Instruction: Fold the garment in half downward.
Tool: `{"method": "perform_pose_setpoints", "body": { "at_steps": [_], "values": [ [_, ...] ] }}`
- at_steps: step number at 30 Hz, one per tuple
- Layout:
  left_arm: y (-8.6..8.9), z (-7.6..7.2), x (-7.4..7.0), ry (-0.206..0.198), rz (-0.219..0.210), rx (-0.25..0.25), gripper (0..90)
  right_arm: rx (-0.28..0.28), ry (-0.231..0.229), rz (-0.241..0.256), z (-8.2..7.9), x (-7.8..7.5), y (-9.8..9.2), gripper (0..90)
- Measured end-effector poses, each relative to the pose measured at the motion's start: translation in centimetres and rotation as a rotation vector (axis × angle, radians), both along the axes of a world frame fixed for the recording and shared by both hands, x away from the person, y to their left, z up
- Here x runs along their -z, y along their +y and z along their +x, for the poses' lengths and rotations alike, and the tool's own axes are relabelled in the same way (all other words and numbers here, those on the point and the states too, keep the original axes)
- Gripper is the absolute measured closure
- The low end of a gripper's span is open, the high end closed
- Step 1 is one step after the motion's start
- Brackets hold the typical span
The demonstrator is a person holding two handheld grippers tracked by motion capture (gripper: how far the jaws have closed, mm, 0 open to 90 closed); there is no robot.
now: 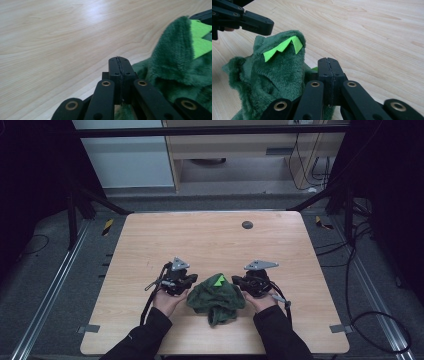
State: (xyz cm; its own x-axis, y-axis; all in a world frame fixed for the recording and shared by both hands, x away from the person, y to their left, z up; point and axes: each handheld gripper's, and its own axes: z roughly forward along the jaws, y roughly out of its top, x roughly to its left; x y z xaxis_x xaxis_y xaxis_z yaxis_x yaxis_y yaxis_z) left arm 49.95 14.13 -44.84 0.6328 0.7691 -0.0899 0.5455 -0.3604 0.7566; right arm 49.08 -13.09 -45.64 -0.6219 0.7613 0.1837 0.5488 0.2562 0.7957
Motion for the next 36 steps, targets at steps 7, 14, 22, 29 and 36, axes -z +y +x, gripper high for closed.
{"method": "perform_pose_setpoints", "body": {
  "at_steps": [7, 14, 22, 29, 36],
  "values": [
    [-0.4, -0.4, 0.1, 0.01, -0.006, 0.041, 90.0, -0.034, 0.016, -0.007, -0.3, 0.3, 0.7, 90.0],
    [-1.0, -1.4, -0.2, -0.002, -0.017, 0.08, 90.0, -0.075, 0.013, 0.0, -1.0, -0.1, 1.3, 89.6],
    [-0.9, -3.5, -1.1, -0.026, -0.023, 0.123, 89.9, -0.108, -0.002, 0.013, -2.1, -0.7, 1.5, 89.4],
    [-0.7, -4.9, -1.5, -0.035, -0.033, 0.149, 90.0, -0.127, -0.006, 0.014, -2.9, -0.8, 1.6, 89.2],
    [-1.1, -6.5, -1.6, -0.043, -0.022, 0.172, 90.0, -0.133, 0.001, 0.029, -4.1, -0.9, 1.0, 89.0]
  ]
}}
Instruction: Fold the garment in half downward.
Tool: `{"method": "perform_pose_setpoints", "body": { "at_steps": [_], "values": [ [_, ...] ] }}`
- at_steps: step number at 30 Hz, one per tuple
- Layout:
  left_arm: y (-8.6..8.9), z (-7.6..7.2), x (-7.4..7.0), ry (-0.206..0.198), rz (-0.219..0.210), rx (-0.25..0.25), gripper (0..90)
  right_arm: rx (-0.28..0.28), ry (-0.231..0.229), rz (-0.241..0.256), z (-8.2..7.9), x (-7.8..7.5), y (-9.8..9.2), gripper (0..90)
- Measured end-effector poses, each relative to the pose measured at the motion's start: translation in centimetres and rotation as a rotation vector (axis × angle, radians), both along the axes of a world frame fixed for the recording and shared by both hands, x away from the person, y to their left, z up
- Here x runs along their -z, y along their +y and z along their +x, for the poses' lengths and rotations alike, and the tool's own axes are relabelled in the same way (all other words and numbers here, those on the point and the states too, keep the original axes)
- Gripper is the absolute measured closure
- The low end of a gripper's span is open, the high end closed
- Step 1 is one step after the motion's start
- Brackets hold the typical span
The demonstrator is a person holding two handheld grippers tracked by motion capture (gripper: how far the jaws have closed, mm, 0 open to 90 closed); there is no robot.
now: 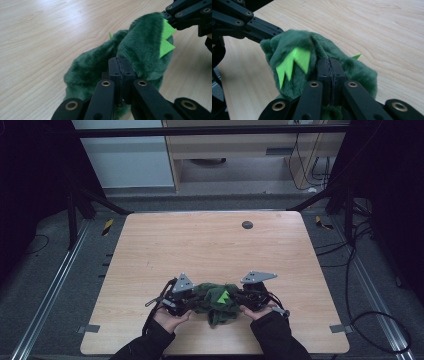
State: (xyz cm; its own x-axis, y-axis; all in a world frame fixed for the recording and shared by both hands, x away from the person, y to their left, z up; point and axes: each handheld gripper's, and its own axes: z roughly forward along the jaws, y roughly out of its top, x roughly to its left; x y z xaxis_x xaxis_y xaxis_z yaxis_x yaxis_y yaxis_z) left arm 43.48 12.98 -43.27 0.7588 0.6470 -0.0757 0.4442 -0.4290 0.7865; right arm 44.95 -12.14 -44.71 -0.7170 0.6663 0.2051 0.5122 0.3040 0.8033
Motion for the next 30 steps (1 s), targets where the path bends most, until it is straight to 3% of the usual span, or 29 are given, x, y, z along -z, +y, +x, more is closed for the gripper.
{"method": "perform_pose_setpoints", "body": {
  "at_steps": [8, 24, 30],
  "values": [
    [0.2, -1.1, 0.5, 0.014, 0.02, -0.026, 90.0, -0.006, 0.006, -0.005, -1.0, 0.2, 0.1, 88.6],
    [-0.1, -2.4, 1.7, 0.052, 0.048, -0.003, 90.0, -0.016, 0.055, -0.018, -3.1, 1.3, -0.9, 87.6],
    [0.7, -1.9, 1.3, 0.043, 0.033, -0.038, 89.9, -0.008, 0.043, -0.013, -3.4, 1.1, -1.5, 87.3]
  ]
}}
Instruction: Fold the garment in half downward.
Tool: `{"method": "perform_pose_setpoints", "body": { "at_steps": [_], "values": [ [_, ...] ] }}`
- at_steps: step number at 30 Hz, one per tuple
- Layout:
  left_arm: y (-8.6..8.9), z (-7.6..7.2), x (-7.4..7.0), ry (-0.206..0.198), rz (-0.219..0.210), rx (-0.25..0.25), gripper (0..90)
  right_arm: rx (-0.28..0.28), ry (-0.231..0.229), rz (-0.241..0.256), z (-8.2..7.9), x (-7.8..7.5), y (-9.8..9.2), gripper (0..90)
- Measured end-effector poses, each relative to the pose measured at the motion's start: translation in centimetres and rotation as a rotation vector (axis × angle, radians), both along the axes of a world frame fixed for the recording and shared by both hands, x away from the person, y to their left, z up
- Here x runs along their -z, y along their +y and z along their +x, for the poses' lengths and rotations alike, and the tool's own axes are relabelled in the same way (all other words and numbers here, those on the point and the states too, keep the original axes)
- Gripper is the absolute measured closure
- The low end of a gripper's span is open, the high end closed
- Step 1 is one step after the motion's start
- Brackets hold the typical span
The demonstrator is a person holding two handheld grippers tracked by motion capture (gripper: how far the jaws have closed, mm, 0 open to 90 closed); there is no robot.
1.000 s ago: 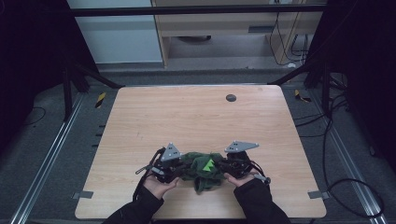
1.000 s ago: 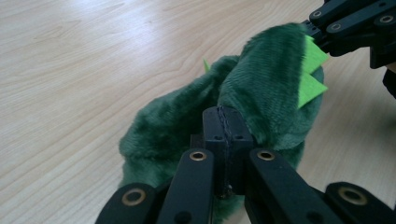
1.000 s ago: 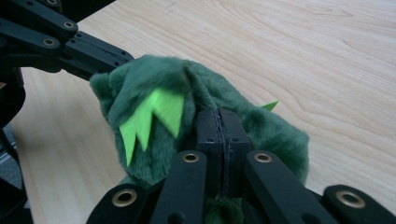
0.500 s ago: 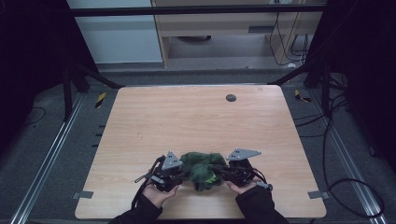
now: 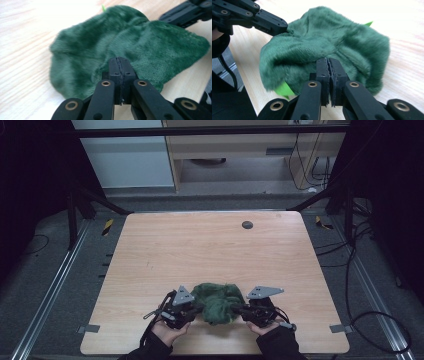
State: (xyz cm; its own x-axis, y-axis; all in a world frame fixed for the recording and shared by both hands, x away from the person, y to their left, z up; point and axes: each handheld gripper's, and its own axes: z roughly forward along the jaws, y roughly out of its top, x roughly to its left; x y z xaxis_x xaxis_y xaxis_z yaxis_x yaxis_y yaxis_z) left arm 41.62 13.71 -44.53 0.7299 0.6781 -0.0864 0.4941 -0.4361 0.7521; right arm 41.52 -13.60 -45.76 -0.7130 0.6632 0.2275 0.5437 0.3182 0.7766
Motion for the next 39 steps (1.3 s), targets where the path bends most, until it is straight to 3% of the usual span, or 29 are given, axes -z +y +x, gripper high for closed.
{"method": "perform_pose_setpoints", "body": {
  "at_steps": [7, 12, 28, 34, 39],
  "values": [
    [0.4, 1.4, -0.2, -0.005, -0.007, -0.038, 89.9, 0.039, -0.039, 0.025, 1.3, -0.9, -0.2, 88.4],
    [0.1, 2.2, 0.5, 0.014, 0.006, -0.039, 89.8, 0.033, -0.032, 0.027, 2.3, -0.6, 1.0, 88.5],
    [-0.7, 0.8, 3.0, 0.061, 0.078, 0.0, 89.7, -0.003, 0.032, -0.029, 0.9, 1.7, 0.6, 87.2],
    [-0.7, 0.9, 3.3, 0.062, 0.085, -0.001, 89.8, 0.007, 0.031, -0.06, 1.2, 2.6, 0.9, 87.2],
    [-0.4, 1.0, 2.8, 0.052, 0.072, -0.012, 89.5, 0.007, 0.027, -0.049, 1.3, 2.4, 0.8, 86.4]
  ]
}}
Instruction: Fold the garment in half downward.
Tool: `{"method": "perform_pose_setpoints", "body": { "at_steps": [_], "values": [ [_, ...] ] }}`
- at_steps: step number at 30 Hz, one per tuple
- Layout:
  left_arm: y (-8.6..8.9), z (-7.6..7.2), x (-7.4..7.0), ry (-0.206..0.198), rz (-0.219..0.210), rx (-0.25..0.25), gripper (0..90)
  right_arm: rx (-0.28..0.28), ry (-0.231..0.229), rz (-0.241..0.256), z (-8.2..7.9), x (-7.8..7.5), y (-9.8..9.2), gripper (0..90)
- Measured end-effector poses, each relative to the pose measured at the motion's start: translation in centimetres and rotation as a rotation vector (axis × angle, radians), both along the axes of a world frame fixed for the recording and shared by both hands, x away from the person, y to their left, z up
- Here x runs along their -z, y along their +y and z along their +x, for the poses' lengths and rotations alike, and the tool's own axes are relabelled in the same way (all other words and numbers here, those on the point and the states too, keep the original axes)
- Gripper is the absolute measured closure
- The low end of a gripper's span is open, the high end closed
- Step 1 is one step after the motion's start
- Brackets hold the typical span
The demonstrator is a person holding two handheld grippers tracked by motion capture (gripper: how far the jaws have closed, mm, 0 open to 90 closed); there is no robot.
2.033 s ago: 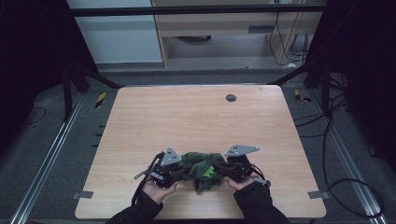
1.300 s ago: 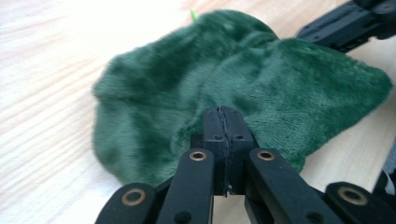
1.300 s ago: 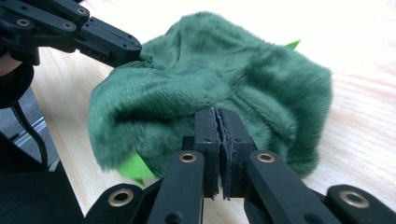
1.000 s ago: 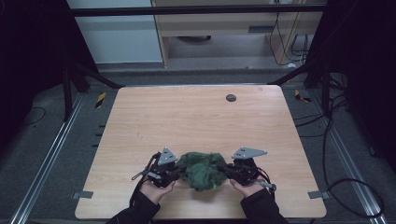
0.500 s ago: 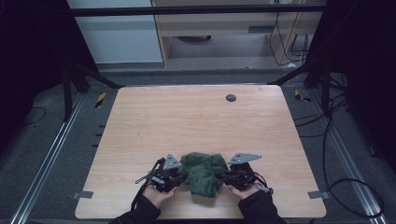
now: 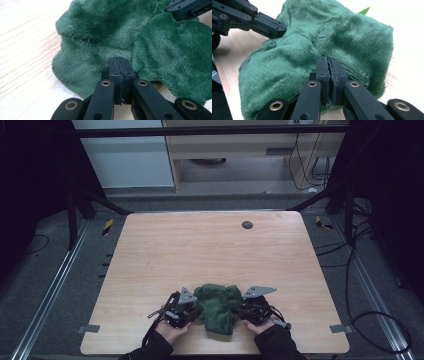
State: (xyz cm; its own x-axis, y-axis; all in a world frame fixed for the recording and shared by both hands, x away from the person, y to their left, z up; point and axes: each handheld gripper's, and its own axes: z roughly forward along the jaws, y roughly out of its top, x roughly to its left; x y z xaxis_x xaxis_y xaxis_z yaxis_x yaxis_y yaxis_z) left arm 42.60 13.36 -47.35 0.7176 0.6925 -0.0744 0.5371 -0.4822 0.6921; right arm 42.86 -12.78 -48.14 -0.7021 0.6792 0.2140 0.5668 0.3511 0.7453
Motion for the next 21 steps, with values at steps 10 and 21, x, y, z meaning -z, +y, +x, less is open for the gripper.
{"method": "perform_pose_setpoints", "body": {
  "at_steps": [10, 21],
  "values": [
    [3.0, 0.6, -2.2, -0.065, -0.046, -0.075, 86.2, 0.063, -0.077, 0.055, 0.2, -2.1, -2.0, 83.7],
    [7.1, 1.5, -2.3, -0.087, -0.068, -0.157, 77.1, 0.22, -0.124, 0.002, 1.2, -2.5, -6.0, 73.7]
  ]
}}
